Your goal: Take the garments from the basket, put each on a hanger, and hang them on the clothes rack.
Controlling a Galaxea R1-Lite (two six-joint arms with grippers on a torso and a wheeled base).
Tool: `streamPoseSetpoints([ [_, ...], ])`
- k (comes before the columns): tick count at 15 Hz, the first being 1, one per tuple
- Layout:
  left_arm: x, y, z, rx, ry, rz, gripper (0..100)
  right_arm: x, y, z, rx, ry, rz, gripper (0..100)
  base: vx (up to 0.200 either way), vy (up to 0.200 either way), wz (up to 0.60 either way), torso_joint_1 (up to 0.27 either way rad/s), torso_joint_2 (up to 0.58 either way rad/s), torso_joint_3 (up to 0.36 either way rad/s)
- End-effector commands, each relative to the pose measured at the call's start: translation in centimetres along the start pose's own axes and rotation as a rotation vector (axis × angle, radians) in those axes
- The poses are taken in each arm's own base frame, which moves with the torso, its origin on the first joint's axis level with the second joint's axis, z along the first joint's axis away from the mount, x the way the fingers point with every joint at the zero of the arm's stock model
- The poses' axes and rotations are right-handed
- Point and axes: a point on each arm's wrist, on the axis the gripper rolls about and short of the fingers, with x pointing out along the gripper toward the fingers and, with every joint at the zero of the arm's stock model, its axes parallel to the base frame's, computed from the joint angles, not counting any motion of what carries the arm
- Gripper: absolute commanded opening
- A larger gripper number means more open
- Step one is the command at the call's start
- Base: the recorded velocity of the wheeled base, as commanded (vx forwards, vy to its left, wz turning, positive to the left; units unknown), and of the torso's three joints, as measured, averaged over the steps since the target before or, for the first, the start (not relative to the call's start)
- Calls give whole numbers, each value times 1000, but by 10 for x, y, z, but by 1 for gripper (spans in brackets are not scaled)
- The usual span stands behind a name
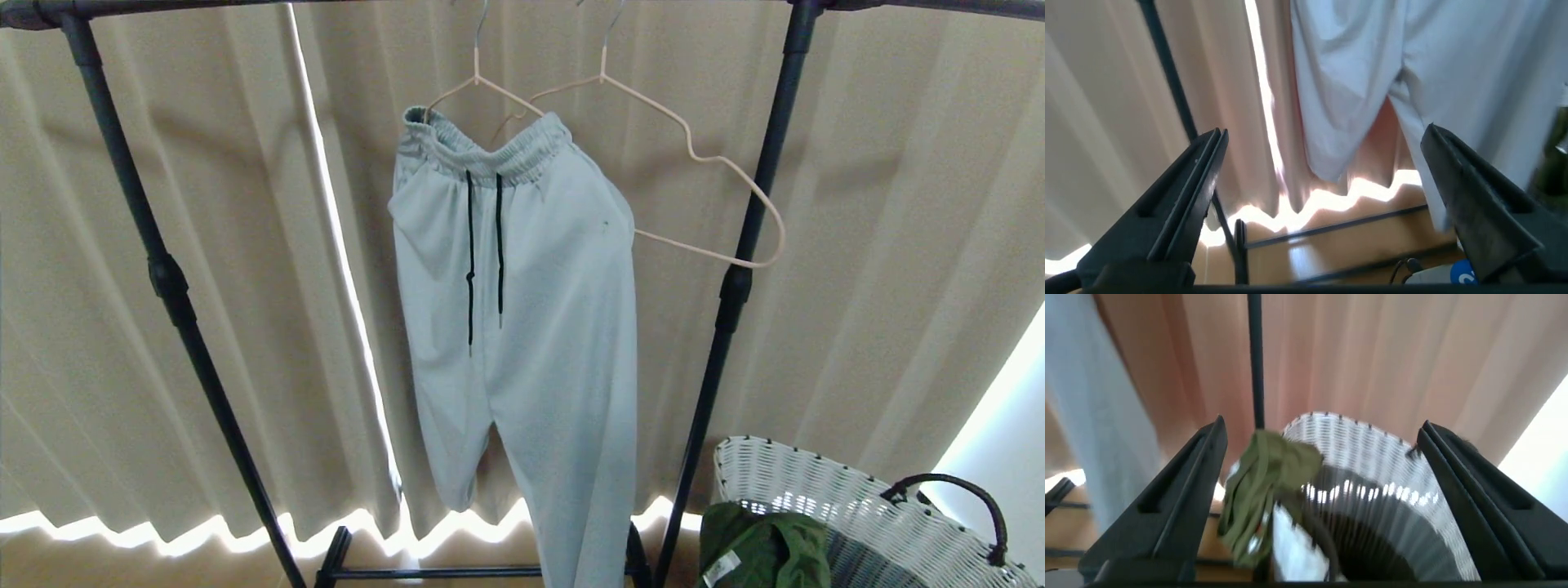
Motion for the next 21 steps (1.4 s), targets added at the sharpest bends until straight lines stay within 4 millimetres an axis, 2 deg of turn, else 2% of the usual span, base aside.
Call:
streamPoseSetpoints([
  [1, 0, 0, 0, 0, 0, 0, 100, 0, 0, 0, -1, 1, -4, 100, 0, 0, 0, 0, 0, 0],
  [3, 0, 0, 0, 0, 0, 0, 100, -1, 0, 3, -46, -10, 0, 100, 0, 0, 0, 0, 0, 0],
  [4, 0, 0, 0, 0, 0, 0, 100, -4, 0, 11, -120, -26, 6, 100, 0, 0, 0, 0, 0, 0],
  [7, 0, 0, 0, -2, 0, 2, 100, 0, -1, 42, -278, 80, 43, 100, 0, 0, 0, 0, 0, 0],
  [8, 0, 0, 0, -2, 0, 2, 100, 16, -1, 62, -334, 217, 66, 100, 0, 0, 0, 0, 0, 0],
  [9, 0, 0, 0, -2, 0, 2, 100, 32, -1, 68, -357, 313, 83, 100, 0, 0, 0, 0, 0, 0],
  [12, 0, 0, 0, -9, 1, 16, 100, 81, -1, 62, -352, 612, 145, 100, 0, 0, 0, 0, 0, 0],
  [15, 0, 0, 0, -9, 1, 16, 100, 120, 6, 49, -397, 766, 255, 100, 0, 0, 0, 0, 0, 0],
  [21, 0, 0, 0, -9, 1, 17, 100, 172, 18, 18, -414, 940, 339, 100, 0, 0, 0, 0, 0, 0],
])
